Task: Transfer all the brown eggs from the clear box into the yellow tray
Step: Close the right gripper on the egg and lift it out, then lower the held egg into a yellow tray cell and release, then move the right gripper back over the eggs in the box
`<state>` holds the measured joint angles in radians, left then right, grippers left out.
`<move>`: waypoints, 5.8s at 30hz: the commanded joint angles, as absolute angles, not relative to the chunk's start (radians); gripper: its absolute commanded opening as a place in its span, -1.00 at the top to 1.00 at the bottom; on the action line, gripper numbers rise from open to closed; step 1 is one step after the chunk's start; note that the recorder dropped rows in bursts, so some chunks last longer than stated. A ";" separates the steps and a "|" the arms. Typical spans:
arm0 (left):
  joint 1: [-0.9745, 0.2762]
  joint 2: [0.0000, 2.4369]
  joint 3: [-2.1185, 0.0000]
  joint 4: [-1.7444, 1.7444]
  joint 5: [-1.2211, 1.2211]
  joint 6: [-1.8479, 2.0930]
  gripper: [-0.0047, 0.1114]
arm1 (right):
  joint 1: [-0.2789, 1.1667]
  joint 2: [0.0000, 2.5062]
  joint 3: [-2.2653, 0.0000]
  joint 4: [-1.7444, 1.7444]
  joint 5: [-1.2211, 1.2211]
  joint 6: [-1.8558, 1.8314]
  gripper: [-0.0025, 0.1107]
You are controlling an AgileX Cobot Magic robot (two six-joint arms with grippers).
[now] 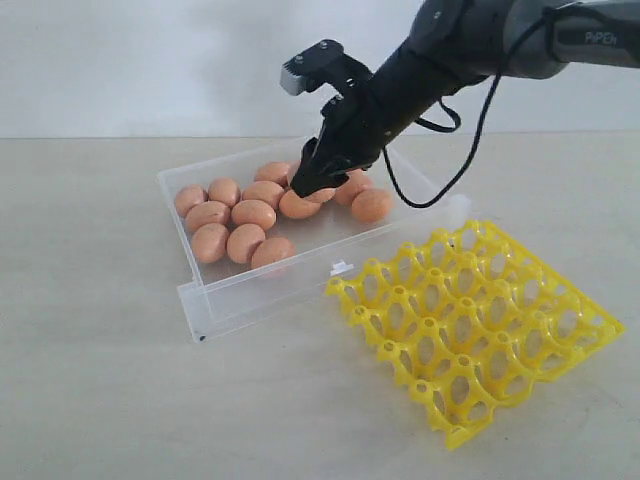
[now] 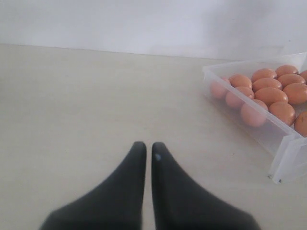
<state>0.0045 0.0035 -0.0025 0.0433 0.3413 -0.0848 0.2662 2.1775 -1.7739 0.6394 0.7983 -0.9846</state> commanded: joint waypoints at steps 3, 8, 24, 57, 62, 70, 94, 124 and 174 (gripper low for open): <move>0.008 0.000 0.000 0.041 0.338 -0.086 0.85 | 0.169 1.954 -1.401 1.178 0.594 -1.346 0.96; 0.008 0.000 0.000 0.041 0.338 -0.086 0.85 | 0.169 1.740 -1.026 1.744 0.579 -1.989 0.96; 0.008 0.000 0.000 0.041 0.338 -0.086 0.85 | 0.169 1.703 -0.861 1.744 0.330 -2.064 0.96; 0.008 0.000 0.000 0.041 0.338 -0.086 0.85 | -0.278 1.904 -0.988 -1.075 -1.221 1.328 0.96; 0.008 0.000 0.000 0.041 0.338 -0.086 0.85 | -0.275 1.993 -0.990 -1.531 -1.221 1.270 0.96; 0.008 0.000 0.000 0.041 0.338 -0.086 0.85 | -0.002 2.019 -0.990 -1.492 -1.101 1.099 0.96; 0.008 0.000 0.000 0.041 0.338 -0.086 0.85 | 0.031 2.019 -0.990 -1.548 -0.893 1.081 0.89; 0.008 0.000 0.000 0.041 0.338 -0.086 0.85 | 0.031 2.038 -0.990 -1.564 -0.954 1.089 0.13; 0.008 0.000 0.000 0.041 0.337 -0.086 0.85 | 0.450 1.676 -1.227 -1.744 0.166 1.339 0.96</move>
<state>0.0045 0.0035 -0.0025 0.0433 0.3413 -0.0848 0.4328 1.6892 -1.2235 -1.7580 -0.2384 1.3667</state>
